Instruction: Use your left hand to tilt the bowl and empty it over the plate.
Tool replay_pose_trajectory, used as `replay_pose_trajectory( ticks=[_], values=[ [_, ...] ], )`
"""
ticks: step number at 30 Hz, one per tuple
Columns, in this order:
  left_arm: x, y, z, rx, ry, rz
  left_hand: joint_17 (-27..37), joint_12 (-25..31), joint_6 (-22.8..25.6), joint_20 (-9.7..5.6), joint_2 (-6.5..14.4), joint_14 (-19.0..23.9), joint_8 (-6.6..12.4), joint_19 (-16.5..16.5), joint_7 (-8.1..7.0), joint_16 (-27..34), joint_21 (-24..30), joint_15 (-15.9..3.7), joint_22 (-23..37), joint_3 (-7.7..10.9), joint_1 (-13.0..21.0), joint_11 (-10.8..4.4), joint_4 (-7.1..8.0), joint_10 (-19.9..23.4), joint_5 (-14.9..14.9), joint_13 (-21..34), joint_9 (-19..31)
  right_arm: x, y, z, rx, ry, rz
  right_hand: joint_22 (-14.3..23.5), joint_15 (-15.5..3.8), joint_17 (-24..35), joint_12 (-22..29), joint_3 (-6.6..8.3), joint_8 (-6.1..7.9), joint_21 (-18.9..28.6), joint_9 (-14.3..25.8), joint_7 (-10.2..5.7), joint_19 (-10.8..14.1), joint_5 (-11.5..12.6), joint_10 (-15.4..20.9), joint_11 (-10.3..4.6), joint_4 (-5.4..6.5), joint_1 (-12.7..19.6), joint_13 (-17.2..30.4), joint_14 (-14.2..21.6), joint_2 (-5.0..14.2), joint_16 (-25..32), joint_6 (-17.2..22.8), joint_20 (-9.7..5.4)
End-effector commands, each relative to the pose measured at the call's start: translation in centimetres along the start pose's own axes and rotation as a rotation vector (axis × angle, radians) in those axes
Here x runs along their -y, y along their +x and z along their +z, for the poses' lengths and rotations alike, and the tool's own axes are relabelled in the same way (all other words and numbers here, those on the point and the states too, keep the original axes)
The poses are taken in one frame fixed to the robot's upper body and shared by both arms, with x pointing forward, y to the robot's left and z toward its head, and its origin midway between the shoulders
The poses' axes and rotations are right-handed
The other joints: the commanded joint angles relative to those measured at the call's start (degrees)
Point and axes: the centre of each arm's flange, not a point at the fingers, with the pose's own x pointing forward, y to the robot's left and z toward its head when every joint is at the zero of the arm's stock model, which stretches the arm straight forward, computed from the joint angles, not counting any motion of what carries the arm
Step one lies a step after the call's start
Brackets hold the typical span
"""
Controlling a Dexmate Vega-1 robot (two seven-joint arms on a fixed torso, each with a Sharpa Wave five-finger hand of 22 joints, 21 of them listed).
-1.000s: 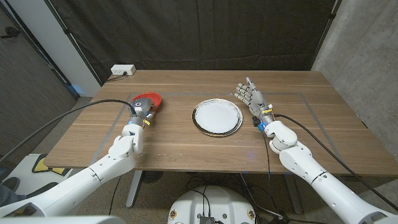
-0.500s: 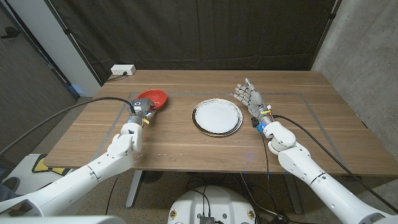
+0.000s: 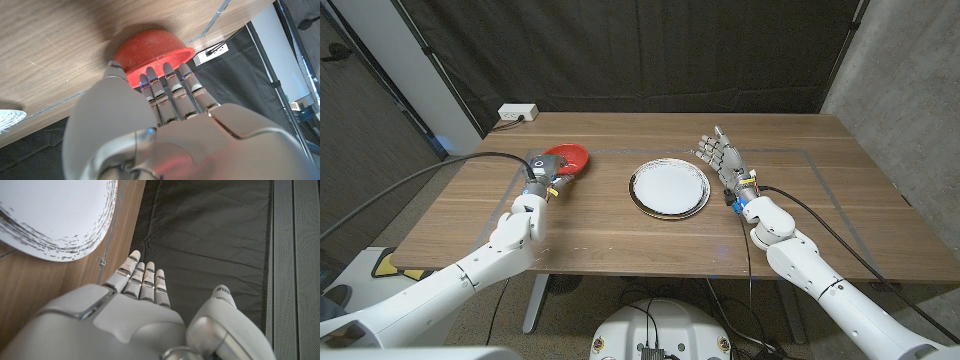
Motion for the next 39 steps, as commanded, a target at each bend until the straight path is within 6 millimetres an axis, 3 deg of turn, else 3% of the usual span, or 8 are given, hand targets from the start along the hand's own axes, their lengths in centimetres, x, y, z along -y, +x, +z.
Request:
replay_pose_trajectory(
  ticks=[1,6,17,23,31,35,39],
  values=[
    [-2.5,-0.6,-0.2,-0.025,-0.036,0.052,-0.29,-0.19,-1.17,0.38,-0.11,-2.26,-0.58,-0.78,-0.15,-0.23,-0.66,-2.69,0.07,-0.58,-0.87,0.05,0.58,-3.23,0.75,-0.56,0.24,0.3,0.1,0.0,0.002,0.001,-0.003,0.25,-0.02,0.32,0.07,-0.17,-0.09,0.0,0.27,-0.14,0.49,0.17,0.66,-0.08,0.02,0.18,0.26,0.24,0.46,-0.07,0.13,-0.31],
    [-5.1,-1.3,-0.1,0.007,-0.154,0.11,-0.55,-0.04,-2.85,0.72,0.42,-4.81,-1.13,-1.6,0.02,-0.21,-1.38,-1.71,0.12,-1.15,-2.61,0.8,1.5,-6.58,0.97,-1.24,0.35,0.4,0.0,0.2,0.008,-0.002,-0.004,0.25,0.01,0.32,0.1,-0.19,-0.09,-0.02,0.27,-0.14,0.48,0.16,0.75,0.0,0.01,0.17,0.26,0.23,0.47,-0.08,0.13,-0.3],
    [-9.2,-2.5,0.7,0.219,-0.568,0.135,-0.83,0.66,-3.84,0.75,2.07,-7.68,-1.36,-3.37,1.21,-0.12,-2.57,-0.95,0.13,-2.11,-6.62,1.89,3.46,-7.57,0.9,-1.99,0.55,0.5,-0.4,0.4,0.018,-0.004,-0.011,0.26,-0.02,0.32,0.11,-0.26,-0.09,-0.05,0.28,-0.44,0.49,0.15,0.8,-0.05,-0.01,0.13,0.26,0.24,0.49,-0.08,0.15,-0.25],
    [-10.1,-2.2,1.2,0.364,-0.848,0.076,-1.44,0.76,-7.99,0.72,2.56,-9.66,-2.7,-4.18,3.43,0.03,-3.59,0.07,0.04,-3.54,-10.53,3.44,4.0,-9.36,0.72,-2.86,0.57,0.5,-0.7,0.4,0.022,-0.004,-0.009,0.26,-0.1,0.32,0.14,-0.29,-0.08,-0.06,0.28,-0.44,0.53,0.15,0.9,-0.05,-0.03,0.13,0.26,0.29,0.5,-0.07,0.18,-0.26],
    [-10.5,-1.2,2.0,0.529,-1.109,-0.021,-1.89,0.8,-12.17,0.76,2.37,-10.4,-3.4,-3.94,4.76,0.3,-4.11,0.86,0.0,-5.05,-13.97,5.13,4.21,-10.9,0.63,-3.54,0.61,0.7,-1.1,0.7,0.031,-0.009,-0.012,0.27,-0.05,0.31,0.14,-0.31,-0.1,-0.06,0.28,-0.48,0.57,0.15,0.92,0.03,-0.06,0.14,0.26,0.27,0.52,-0.08,0.13,-0.25],
    [-10.3,-0.8,2.1,0.586,-1.225,-0.067,-2.21,0.87,-14.78,0.84,1.82,-11.19,-3.38,-3.73,5.62,0.42,-4.61,1.59,0.0,-6.89,-17.82,6.56,4.33,-12.21,0.77,-4.15,0.61,0.8,-1.2,0.9,0.035,-0.013,-0.01,0.27,-0.09,0.31,0.14,-0.33,-0.1,-0.07,0.28,-0.49,0.58,0.15,0.93,0.07,-0.08,0.14,0.26,0.31,0.54,-0.07,0.12,-0.2],
    [-10.2,-0.6,2.2,0.6,-1.288,-0.077,-2.39,0.75,-16.64,1.25,1.63,-12.32,-3.41,-3.92,5.99,0.27,-5.07,2.13,0.02,-8.0,-20.21,6.99,4.3,-13.56,0.94,-4.57,0.56,0.8,-1.4,1.1,0.038,-0.021,-0.006,0.27,-0.08,0.31,0.13,-0.35,-0.08,-0.08,0.28,-0.4,0.59,0.15,0.91,0.04,-0.1,0.15,0.26,0.33,0.54,-0.07,0.18,-0.19]
  ],
)
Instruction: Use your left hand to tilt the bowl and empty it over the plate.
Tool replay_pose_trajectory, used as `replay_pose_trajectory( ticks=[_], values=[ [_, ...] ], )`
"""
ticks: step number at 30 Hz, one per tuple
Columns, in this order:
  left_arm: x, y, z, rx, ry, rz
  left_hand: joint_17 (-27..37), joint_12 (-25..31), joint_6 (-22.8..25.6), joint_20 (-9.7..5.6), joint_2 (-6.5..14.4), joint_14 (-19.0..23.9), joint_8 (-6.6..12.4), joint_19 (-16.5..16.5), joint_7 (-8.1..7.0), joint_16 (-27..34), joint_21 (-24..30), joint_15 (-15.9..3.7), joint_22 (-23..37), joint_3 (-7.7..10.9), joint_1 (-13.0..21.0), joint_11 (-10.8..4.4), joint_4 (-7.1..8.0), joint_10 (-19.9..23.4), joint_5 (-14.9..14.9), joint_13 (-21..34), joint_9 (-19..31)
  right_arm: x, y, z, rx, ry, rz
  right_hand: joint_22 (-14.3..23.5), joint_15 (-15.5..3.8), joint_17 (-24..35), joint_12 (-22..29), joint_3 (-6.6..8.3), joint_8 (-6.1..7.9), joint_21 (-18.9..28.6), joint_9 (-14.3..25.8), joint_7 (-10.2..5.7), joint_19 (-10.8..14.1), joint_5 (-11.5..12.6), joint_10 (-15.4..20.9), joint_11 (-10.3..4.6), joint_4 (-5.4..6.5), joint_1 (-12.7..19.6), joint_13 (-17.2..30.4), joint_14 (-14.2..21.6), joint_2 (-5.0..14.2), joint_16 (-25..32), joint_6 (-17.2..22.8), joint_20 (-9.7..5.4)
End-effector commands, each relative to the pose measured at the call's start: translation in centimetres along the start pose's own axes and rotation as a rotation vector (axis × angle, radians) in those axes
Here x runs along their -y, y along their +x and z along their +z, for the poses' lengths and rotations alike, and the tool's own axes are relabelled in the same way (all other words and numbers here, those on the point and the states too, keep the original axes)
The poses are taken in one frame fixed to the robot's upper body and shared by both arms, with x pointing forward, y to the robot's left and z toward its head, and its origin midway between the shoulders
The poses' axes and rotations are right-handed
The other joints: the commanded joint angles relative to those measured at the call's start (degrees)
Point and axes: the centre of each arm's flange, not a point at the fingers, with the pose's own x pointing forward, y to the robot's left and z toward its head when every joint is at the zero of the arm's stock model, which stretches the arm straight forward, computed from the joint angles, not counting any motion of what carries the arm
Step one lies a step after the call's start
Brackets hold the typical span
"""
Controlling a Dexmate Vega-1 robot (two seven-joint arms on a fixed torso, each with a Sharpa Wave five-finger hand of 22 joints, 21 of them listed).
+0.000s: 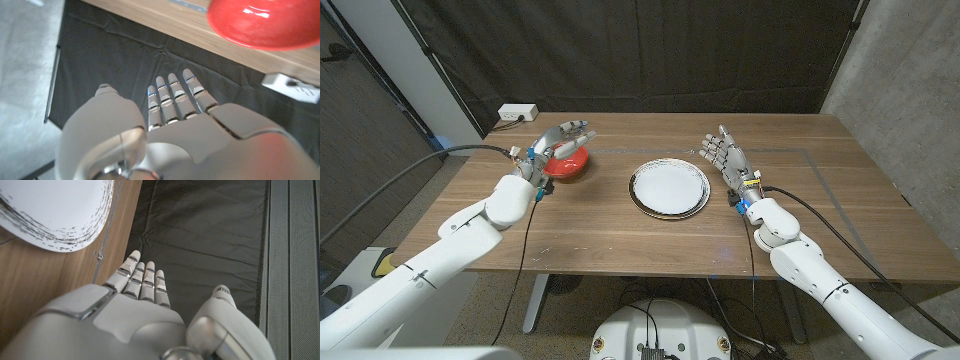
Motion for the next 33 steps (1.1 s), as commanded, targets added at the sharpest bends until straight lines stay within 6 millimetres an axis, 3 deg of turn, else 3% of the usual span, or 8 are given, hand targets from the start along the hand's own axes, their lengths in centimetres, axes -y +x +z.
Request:
replay_pose_trajectory(
  ticks=[1,13,24,25,27,33],
  values=[
    [-1.0,0.7,2.2,0.221,-0.36,-0.056,-0.11,0.02,-1.89,0.51,-0.12,-1.56,-0.07,0.03,0.42,0.14,-0.51,0.42,0.19,-1.35,-2.54,0.28,0.07,-1.49,0.14,-0.35,0.11,0.3,-0.5,0.6,0.011,-0.016,0.004,0.27,-0.09,0.31,0.12,-0.19,-0.09,-0.1,0.28,-0.22,0.62,0.15,0.35,0.1,0.07,0.15,0.26,0.32,0.55,-0.07,0.38,-0.21],
    [-0.4,0.9,0.9,0.192,-0.478,-0.118,-0.6,-0.28,-6.13,0.77,-0.11,-6.32,-0.02,-2.34,1.16,-0.42,-2.46,1.69,0.18,-3.22,-6.21,2.38,-0.53,-6.31,0.89,-1.48,-0.13,0.4,-0.6,1.7,0.019,-0.05,0.038,0.27,-0.12,0.31,0.12,-0.25,-0.08,-0.11,0.28,-0.3,0.68,0.15,0.39,0.04,0.03,0.14,0.26,0.36,0.55,-0.07,0.42,-0.2],
    [0.0,1.5,0.2,0.213,-0.535,-0.11,-0.89,-0.2,-7.95,0.17,-0.03,-9.22,0.18,-5.08,1.21,-0.6,-4.19,1.7,0.16,-4.06,-7.54,2.57,-0.91,-8.85,1.33,-2.2,-0.31,-0.2,-0.7,2.9,0.043,-0.08,0.055,0.27,-0.25,0.31,0.15,-0.34,-0.08,-0.1,0.28,-0.35,0.78,0.14,0.5,-0.07,0.02,0.08,0.26,0.48,0.52,-0.03,0.42,-0.23],
    [0.1,1.5,0.2,0.213,-0.535,-0.112,-1.0,-0.02,-8.2,0.2,0.02,-9.59,0.33,-5.1,2.88,-0.41,-4.42,1.62,0.15,-4.3,-7.86,2.28,-1.03,-9.22,1.48,-2.46,-0.39,-0.2,-0.7,2.9,0.045,-0.079,0.054,0.27,-0.25,0.31,0.15,-0.34,-0.08,-0.1,0.28,-0.36,0.79,0.14,0.5,-0.06,0.02,0.08,0.26,0.49,0.52,-0.03,0.43,-0.23],
    [0.3,1.6,0.0,0.212,-0.54,-0.116,-1.07,0.05,-8.6,0.15,0.03,-9.78,0.31,-5.32,3.82,-0.31,-4.66,1.62,0.15,-4.45,-8.03,2.27,-1.14,-9.57,1.58,-2.65,-0.45,-0.1,-0.6,3.0,0.045,-0.078,0.049,0.27,-0.29,0.31,0.15,-0.35,-0.09,-0.1,0.28,-0.36,0.79,0.14,0.49,-0.06,0.02,0.07,0.26,0.47,0.51,-0.04,0.41,-0.21],
    [0.6,1.7,-0.3,0.21,-0.555,-0.117,-1.21,0.24,-9.45,-0.32,0.04,-10.47,0.23,-5.69,5.38,-0.31,-5.1,1.24,0.13,-4.72,-8.28,2.47,-1.32,-9.8,1.77,-3.0,-0.59,-0.3,-0.3,3.5,0.045,-0.084,0.083,0.27,-0.18,0.31,0.19,-0.42,0.03,-0.09,0.27,0.14,0.87,0.14,0.63,0.03,0.01,0.02,0.26,0.65,0.48,0.02,0.73,-0.22]
  ],
)
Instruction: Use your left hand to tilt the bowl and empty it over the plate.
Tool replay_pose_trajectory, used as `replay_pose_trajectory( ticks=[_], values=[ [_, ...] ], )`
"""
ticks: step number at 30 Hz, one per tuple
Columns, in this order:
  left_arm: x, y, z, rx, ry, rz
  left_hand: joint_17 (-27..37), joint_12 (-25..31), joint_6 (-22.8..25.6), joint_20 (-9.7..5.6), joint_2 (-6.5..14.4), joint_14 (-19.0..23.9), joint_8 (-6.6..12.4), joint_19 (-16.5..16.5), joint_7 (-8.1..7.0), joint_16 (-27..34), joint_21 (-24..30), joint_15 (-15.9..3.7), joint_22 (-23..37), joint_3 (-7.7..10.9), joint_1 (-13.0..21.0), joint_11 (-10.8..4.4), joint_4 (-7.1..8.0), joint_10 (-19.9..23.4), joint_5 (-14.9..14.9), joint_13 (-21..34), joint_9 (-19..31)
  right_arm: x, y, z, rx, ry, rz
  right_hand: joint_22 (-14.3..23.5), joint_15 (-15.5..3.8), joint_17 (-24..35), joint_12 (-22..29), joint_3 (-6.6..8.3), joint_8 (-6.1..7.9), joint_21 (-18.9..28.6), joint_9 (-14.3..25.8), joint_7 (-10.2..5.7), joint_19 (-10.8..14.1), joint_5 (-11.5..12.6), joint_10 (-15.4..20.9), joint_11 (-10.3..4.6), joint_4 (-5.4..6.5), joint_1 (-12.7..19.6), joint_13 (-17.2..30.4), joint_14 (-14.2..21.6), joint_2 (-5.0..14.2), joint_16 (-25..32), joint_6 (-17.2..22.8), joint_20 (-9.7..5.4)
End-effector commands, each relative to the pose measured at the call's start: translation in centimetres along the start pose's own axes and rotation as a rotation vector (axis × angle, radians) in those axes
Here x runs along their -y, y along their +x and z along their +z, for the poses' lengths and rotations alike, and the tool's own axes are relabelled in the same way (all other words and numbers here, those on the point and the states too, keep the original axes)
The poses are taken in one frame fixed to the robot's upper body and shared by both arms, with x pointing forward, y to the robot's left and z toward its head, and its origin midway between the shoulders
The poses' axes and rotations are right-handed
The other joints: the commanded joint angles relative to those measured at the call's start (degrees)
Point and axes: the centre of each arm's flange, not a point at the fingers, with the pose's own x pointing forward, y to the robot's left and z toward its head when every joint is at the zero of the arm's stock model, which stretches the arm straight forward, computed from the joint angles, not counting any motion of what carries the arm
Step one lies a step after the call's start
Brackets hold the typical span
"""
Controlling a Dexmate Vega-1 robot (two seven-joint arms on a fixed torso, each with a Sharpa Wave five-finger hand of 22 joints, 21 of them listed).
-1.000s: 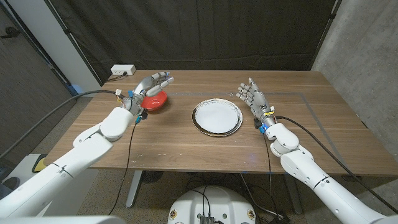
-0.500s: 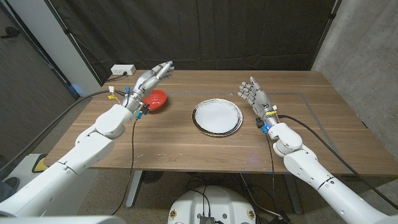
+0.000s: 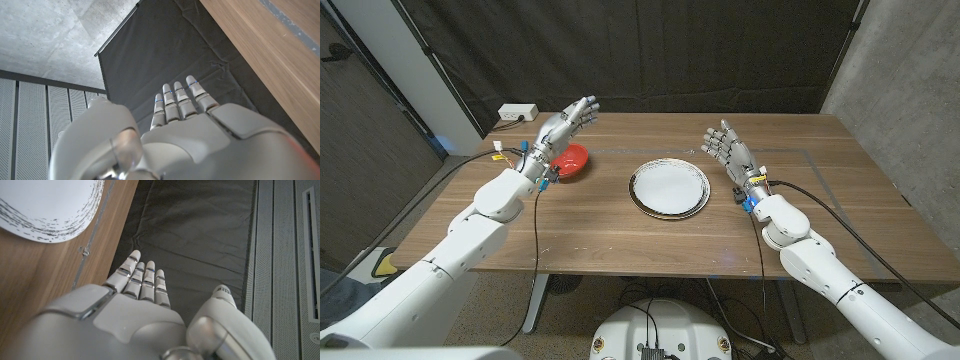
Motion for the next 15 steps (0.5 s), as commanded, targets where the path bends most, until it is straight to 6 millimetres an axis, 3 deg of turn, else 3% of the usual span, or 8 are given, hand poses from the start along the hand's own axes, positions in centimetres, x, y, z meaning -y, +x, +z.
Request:
replay_pose_trajectory(
  ticks=[1,15],
  values=[
    [0.0,0.2,-0.9,0.005,-0.044,-0.005,0.1,0.44,-0.15,-0.36,-0.2,-0.75,0.25,-0.36,0.96,0.04,-0.3,-0.08,0.11,-0.72,-0.09,-0.05,-0.14,-0.37,0.39,-0.11,0.1,-0.3,0.5,1.1,0.009,-0.023,0.043,0.27,-0.2,0.31,0.26,-0.37,0.06,-0.07,0.27,0.22,0.33,0.14,0.82,0.13,0.07,0.01,0.26,0.72,0.46,0.04,0.82,-0.47],
    [0.2,0.5,-2.2,-0.029,-0.057,-0.008,-0.03,0.57,-0.35,-0.66,-0.15,-1.0,0.41,-0.69,0.89,0.17,-0.73,-0.09,0.09,-0.94,-0.26,-0.28,-0.32,-0.67,0.57,-0.48,-0.02,-0.9,1.4,0.4,-0.02,-0.009,0.069,0.27,-0.2,0.31,0.32,-0.49,0.15,-0.02,0.26,0.53,0.59,0.13,1.05,-0.02,0.05,-0.06,0.26,1.02,0.42,0.11,1.19,-0.45]
  ],
)
